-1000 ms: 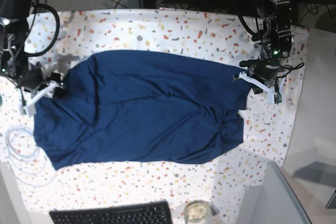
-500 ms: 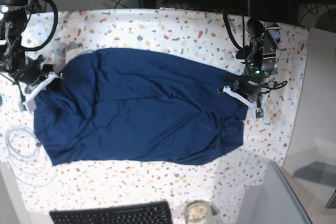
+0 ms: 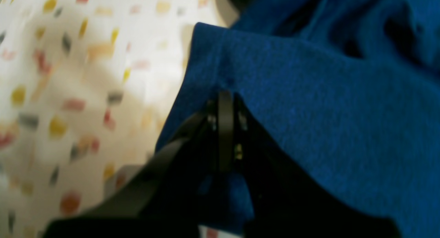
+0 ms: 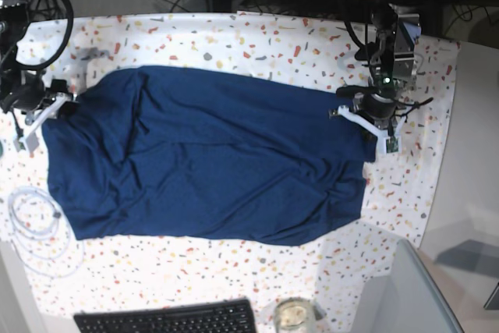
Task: Layout the t-shirt on the table in an organized manner, then fold the t-shirt properly
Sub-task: 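Grasp the shirt edge with the right gripper and drag it outward, then press the left gripper onto the shirt body and smooth it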
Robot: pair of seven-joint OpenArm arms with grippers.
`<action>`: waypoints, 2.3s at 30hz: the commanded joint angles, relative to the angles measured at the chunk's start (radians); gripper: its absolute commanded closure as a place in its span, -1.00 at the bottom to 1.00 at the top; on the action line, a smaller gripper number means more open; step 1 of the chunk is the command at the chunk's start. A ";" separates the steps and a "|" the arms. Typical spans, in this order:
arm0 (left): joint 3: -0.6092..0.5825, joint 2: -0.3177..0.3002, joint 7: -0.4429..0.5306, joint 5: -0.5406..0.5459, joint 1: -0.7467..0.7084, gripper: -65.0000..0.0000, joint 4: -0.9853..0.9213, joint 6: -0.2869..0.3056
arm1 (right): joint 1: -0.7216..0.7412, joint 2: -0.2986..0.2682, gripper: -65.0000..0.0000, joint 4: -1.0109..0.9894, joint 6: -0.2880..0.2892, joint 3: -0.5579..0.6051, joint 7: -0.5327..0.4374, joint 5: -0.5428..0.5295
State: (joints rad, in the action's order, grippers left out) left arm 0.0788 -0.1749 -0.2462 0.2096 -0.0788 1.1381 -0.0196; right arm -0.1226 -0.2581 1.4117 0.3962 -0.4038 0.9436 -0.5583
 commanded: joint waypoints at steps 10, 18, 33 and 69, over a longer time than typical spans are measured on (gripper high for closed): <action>-0.014 0.004 -0.368 0.001 0.032 1.00 0.366 -0.004 | 0.001 -0.005 0.84 0.018 0.008 -0.010 -0.015 -0.019; -0.164 0.048 -0.330 -0.008 0.317 1.00 0.055 -0.004 | -0.004 0.041 0.15 0.008 0.008 -0.002 -0.123 -0.012; -0.589 0.147 0.198 -0.005 0.615 1.00 -0.760 -0.004 | -0.064 0.038 0.95 0.016 0.007 -0.024 -0.137 -0.015; -0.587 0.007 0.195 -0.003 0.363 1.00 -0.588 -0.006 | -0.147 0.042 0.98 -0.088 0.249 -0.134 -0.318 -0.019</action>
State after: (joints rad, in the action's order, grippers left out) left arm -0.5049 -0.1440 0.1524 0.2157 0.3256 0.5766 -0.0238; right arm -0.2775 -0.2035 1.3029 0.6373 -0.5343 0.6426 -0.5560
